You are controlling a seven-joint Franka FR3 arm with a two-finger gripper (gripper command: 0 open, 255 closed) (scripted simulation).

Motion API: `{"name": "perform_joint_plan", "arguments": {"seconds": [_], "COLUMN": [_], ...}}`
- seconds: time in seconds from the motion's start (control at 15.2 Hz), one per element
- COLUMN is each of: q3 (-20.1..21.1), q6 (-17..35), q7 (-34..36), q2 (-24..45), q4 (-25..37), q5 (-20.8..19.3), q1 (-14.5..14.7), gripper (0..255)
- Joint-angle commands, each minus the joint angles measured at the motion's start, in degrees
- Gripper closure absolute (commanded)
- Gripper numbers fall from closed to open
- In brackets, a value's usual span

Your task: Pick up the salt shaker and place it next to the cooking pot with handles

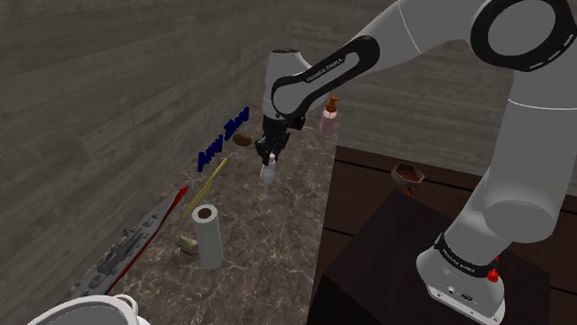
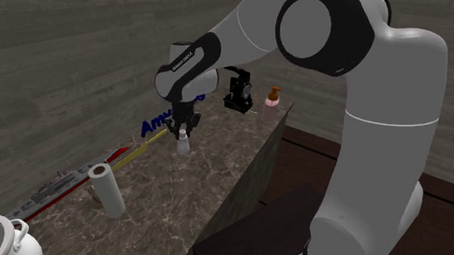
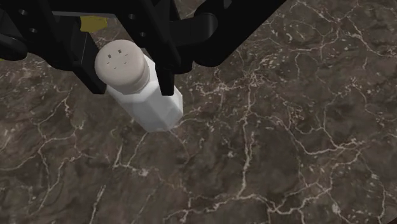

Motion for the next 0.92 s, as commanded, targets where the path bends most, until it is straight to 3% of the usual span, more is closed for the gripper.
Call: {"name": "perform_joint_plan", "arguments": {"seconds": [0.0,0.86], "q3": [0.03,0.18], "q6": [-1.42,-10.33], "q7": [-0.06,0.04], "q2": [-0.96,-6.10], "q4": [0.45,4.25], "q5": [0.11,0.63], "q1": [-0.09,-0.34], "gripper": [255,255]}}
